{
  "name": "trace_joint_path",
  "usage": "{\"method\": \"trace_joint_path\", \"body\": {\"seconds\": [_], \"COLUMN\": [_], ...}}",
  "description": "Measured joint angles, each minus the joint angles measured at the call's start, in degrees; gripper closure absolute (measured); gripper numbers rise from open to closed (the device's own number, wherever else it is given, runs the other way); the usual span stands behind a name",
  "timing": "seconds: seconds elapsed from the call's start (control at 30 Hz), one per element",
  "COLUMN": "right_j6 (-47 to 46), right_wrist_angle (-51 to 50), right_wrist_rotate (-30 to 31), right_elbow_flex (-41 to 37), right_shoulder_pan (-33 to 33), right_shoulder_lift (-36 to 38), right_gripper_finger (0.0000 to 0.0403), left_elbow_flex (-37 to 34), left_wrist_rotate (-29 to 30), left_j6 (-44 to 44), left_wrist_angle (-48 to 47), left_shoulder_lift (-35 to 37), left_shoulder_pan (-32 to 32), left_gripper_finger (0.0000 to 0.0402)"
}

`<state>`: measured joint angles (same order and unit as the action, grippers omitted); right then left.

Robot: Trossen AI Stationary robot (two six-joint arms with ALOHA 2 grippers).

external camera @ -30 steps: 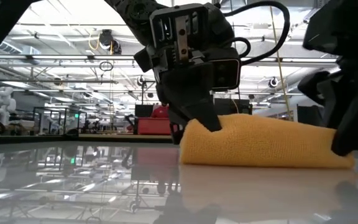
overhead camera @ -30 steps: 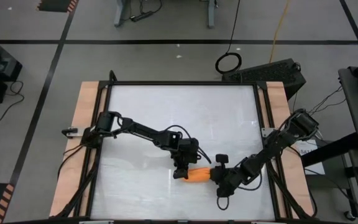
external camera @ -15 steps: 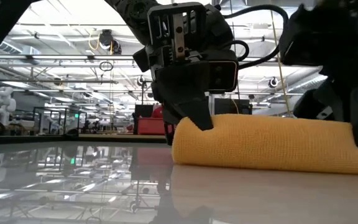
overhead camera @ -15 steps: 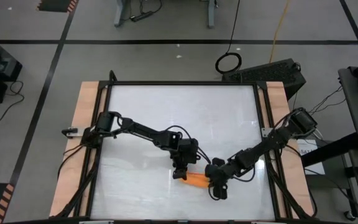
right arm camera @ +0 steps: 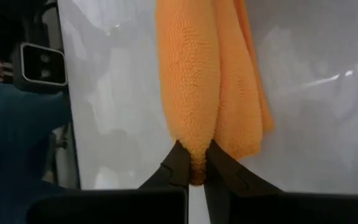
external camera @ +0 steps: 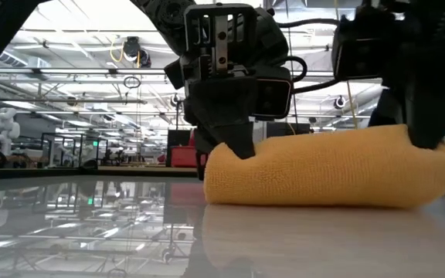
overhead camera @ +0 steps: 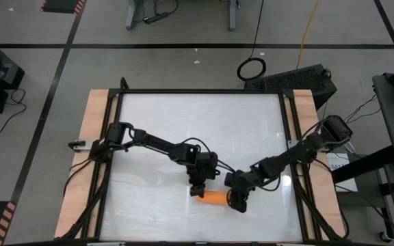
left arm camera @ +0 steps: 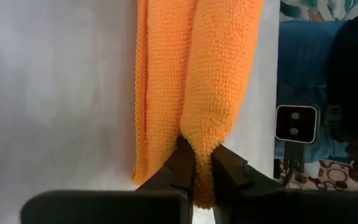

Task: Roll towel
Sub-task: Roll the orange microfiber cloth

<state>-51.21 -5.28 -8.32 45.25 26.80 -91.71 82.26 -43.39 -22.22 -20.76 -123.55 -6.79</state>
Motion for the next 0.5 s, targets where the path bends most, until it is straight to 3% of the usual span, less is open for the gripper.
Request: {"method": "trace_joint_path", "body": {"seconds": [0.13, 0.5], "right_j6": [-1.08, 0.02], "right_wrist_angle": [-0.48, -6.04], "right_wrist_rotate": [-4.06, -4.45], "right_elbow_flex": [0.00, 0.17], "right_shoulder_pan": [-2.23, -6.43], "right_shoulder_lift": [-0.23, -1.00], "right_gripper_finger": [0.0387, 0.0385], "left_elbow_flex": [0.02, 0.09], "left_wrist_rotate": [1.05, 4.14], "left_j6": [0.00, -0.02], "left_wrist_angle": [-0.81, -2.75], "left_shoulder_lift": [0.02, 0.09], "left_shoulder_pan": [0.00, 0.02], "left_gripper_finger": [0.0371, 0.0371]}}
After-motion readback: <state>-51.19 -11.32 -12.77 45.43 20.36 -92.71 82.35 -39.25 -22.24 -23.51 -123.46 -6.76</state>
